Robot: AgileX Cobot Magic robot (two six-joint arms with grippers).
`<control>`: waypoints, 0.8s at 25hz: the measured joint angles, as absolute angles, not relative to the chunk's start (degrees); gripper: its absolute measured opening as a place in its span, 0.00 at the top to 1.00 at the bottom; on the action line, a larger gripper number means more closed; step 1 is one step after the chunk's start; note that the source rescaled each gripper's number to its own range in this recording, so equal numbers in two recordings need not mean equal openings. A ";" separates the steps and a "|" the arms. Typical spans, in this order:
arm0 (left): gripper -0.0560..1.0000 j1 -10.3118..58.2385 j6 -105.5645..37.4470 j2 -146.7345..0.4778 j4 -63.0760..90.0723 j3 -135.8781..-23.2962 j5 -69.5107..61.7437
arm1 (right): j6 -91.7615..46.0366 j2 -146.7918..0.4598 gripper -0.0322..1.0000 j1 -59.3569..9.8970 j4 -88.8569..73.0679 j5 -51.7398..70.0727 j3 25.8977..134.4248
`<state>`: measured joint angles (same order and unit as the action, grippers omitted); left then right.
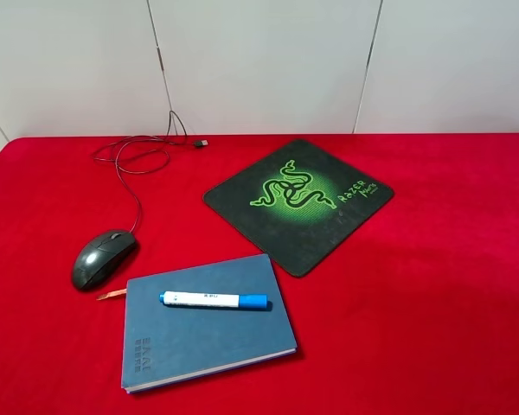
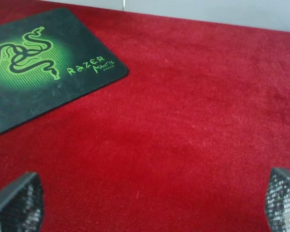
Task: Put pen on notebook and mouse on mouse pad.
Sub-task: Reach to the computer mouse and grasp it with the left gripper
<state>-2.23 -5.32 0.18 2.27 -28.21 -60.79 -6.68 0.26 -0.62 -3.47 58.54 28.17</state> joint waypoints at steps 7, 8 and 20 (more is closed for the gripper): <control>0.00 -2.23 -5.32 0.18 2.27 -28.27 -60.99 | -6.68 0.26 0.00 -0.62 -3.47 58.54 28.17; 0.00 -2.23 -5.32 -0.20 2.33 -28.60 -61.45 | -6.68 0.26 0.00 -0.62 -3.47 58.54 28.17; 0.01 -2.23 -5.32 -23.11 2.46 -42.31 -63.94 | -6.68 0.26 0.00 -0.62 -3.47 58.54 28.17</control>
<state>-2.23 -5.32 -23.11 2.46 -42.31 -63.94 -6.68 0.26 -0.62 -3.47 58.54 28.17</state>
